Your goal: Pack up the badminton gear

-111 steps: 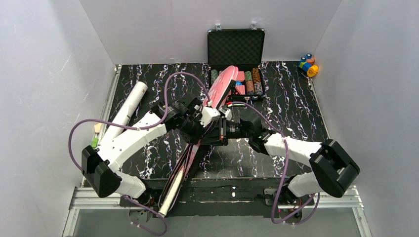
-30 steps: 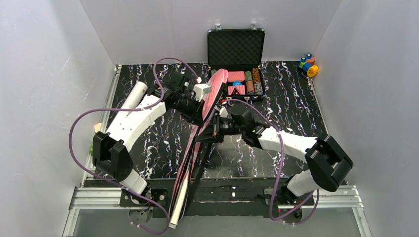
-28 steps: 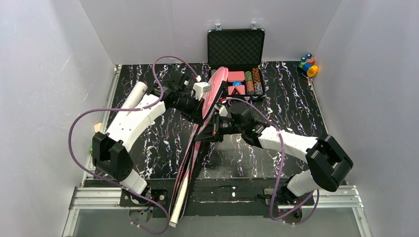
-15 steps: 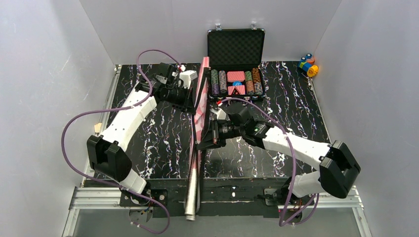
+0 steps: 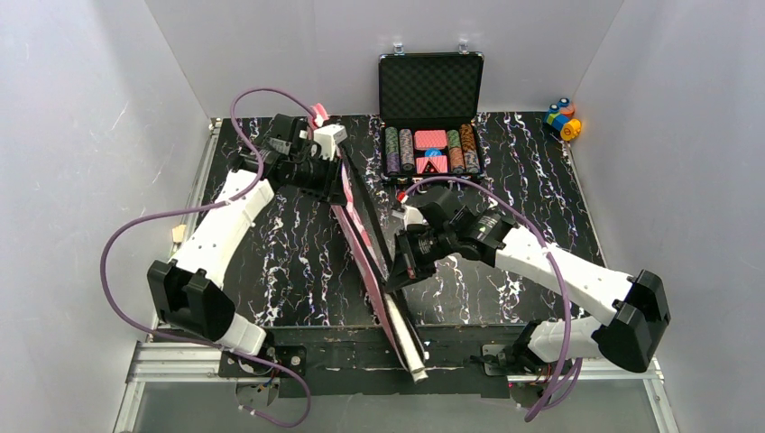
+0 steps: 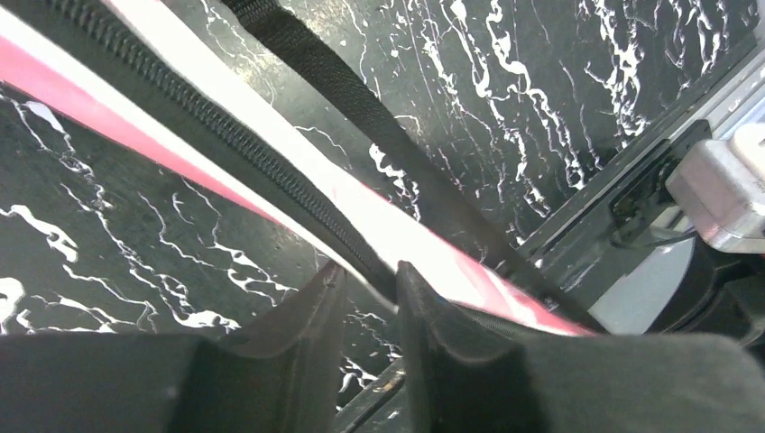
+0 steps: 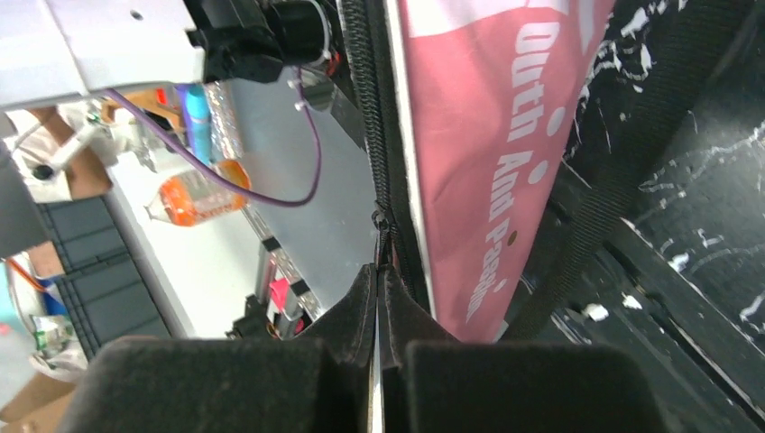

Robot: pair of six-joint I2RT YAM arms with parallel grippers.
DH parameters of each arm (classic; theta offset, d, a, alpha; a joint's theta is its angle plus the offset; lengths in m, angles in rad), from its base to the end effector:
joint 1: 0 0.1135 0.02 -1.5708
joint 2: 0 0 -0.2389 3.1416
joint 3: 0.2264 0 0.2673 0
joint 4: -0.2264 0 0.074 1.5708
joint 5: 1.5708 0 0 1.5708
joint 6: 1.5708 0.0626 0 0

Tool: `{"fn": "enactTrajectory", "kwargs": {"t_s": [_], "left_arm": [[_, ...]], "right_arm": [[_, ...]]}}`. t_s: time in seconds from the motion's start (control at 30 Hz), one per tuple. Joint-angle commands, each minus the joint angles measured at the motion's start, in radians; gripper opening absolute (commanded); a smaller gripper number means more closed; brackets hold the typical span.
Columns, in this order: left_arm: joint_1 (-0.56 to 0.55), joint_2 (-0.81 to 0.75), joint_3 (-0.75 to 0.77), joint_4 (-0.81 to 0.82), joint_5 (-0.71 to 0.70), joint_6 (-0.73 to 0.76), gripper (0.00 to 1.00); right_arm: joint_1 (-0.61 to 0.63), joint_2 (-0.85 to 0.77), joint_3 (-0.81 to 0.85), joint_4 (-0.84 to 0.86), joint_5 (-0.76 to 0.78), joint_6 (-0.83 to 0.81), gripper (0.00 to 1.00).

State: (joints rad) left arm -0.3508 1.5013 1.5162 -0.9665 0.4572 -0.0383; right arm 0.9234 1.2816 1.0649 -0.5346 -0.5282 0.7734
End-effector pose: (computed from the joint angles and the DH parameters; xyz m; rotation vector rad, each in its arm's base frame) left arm 0.3084 -0.1423 0.3097 0.5789 2.4665 -0.7330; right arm 0.1635 0.2685 0.2577 -0.5102 2.6259 1.3407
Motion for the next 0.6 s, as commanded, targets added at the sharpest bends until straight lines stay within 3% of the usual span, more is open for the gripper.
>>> {"fn": "enactTrajectory", "kwargs": {"t_s": [0.0,0.07,0.23,0.3,0.43,0.57], "left_arm": [[0.008,-0.122,-0.023,-0.027,0.041,0.165,0.39],[0.008,-0.168,-0.022,-0.047,0.053,0.241,0.61],[0.008,-0.321,-0.045,-0.068,0.129,0.480,0.80],[0.006,-0.407,-0.098,-0.047,0.197,0.600,0.97],[-0.052,-0.545,-0.187,0.000,0.266,0.749,0.98],[-0.257,-0.534,-0.231,-0.010,0.162,0.866,0.98]], "right_arm": [[0.008,-0.031,0.068,-0.195,-0.010,-0.136,0.01],[0.009,-0.038,0.067,-0.210,-0.006,-0.147,0.01],[0.010,-0.049,0.090,-0.265,0.031,-0.176,0.01],[0.011,-0.051,0.108,-0.282,0.038,-0.184,0.01],[0.011,-0.054,0.149,-0.322,0.044,-0.194,0.01],[0.012,-0.054,0.183,-0.356,0.043,-0.202,0.01]]}}
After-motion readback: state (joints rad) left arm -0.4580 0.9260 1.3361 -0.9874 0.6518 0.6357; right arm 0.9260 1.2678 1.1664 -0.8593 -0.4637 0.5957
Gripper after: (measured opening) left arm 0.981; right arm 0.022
